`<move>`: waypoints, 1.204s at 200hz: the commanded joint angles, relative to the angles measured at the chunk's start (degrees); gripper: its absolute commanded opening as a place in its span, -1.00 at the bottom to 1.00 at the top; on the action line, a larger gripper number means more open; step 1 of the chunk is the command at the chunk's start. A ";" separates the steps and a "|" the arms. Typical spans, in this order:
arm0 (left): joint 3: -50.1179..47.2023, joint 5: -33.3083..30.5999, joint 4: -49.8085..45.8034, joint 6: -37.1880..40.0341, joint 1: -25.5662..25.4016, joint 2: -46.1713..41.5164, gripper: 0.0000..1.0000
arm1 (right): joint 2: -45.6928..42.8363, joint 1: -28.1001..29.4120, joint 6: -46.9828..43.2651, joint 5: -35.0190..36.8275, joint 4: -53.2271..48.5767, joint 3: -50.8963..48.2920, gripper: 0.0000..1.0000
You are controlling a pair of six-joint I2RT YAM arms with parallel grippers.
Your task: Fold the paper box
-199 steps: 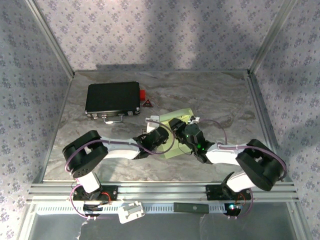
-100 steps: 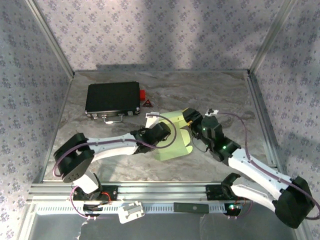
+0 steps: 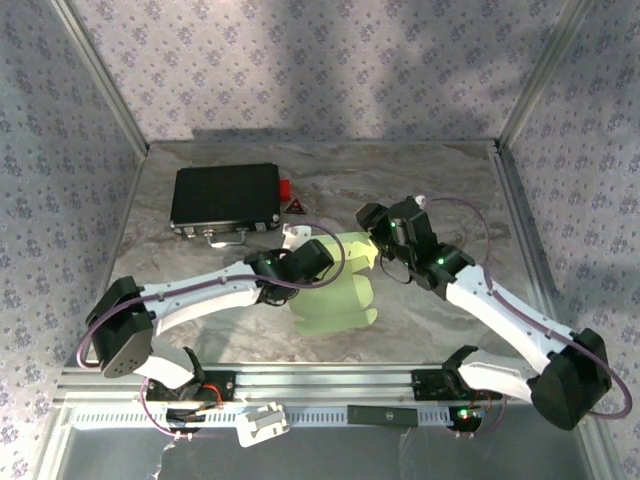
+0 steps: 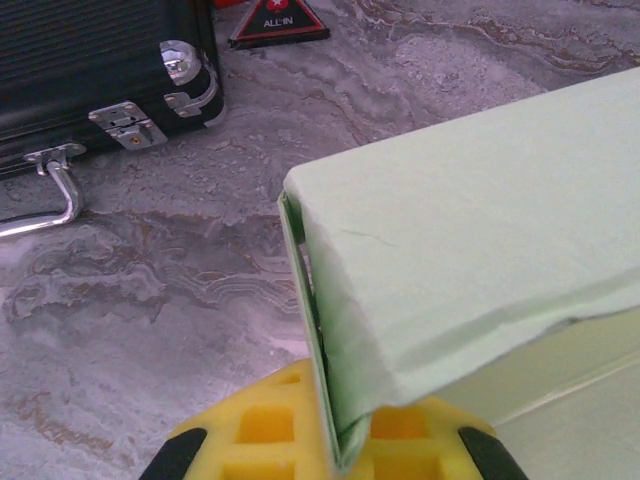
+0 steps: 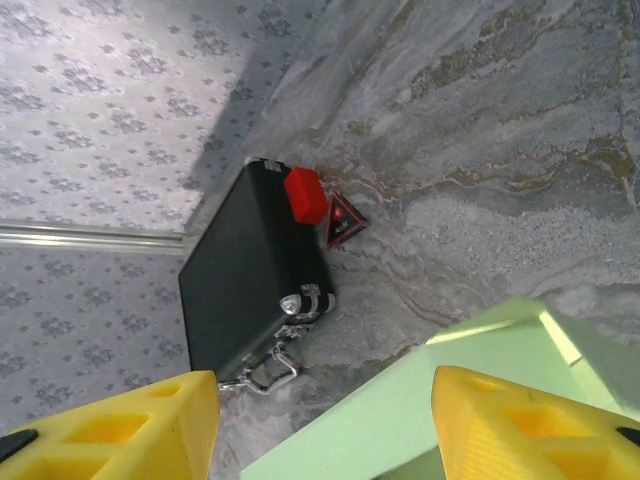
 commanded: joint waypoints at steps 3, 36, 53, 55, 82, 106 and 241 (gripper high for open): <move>1.96 0.53 -3.27 -0.65 -0.52 -2.16 -1.00 | 1.96 0.15 -1.29 -1.39 -2.98 0.66 0.19; 2.80 0.42 -3.78 -0.13 -1.04 -2.16 -1.00 | 3.80 -0.01 -1.47 -1.33 -1.42 -0.34 0.19; 3.16 0.16 -4.11 -0.25 -1.14 -2.16 -1.00 | 4.69 -0.29 -1.66 -2.38 -0.63 -0.38 0.19; 3.15 0.19 -4.11 -0.20 -1.14 -2.16 -1.00 | 4.74 -0.28 -1.64 -2.52 -0.58 -0.43 0.19; 3.54 -0.37 -4.21 -0.11 -1.14 -2.18 -1.00 | 5.28 0.94 -0.50 -2.65 -0.78 -0.95 0.18; 3.85 -0.45 -4.11 0.19 -1.27 -2.09 -1.00 | 5.34 1.59 0.70 -2.59 1.03 -2.90 0.18; 5.08 -0.79 -4.20 0.28 -2.46 -1.46 -1.00 | 5.65 3.64 5.95 -3.70 8.84 -3.67 -0.36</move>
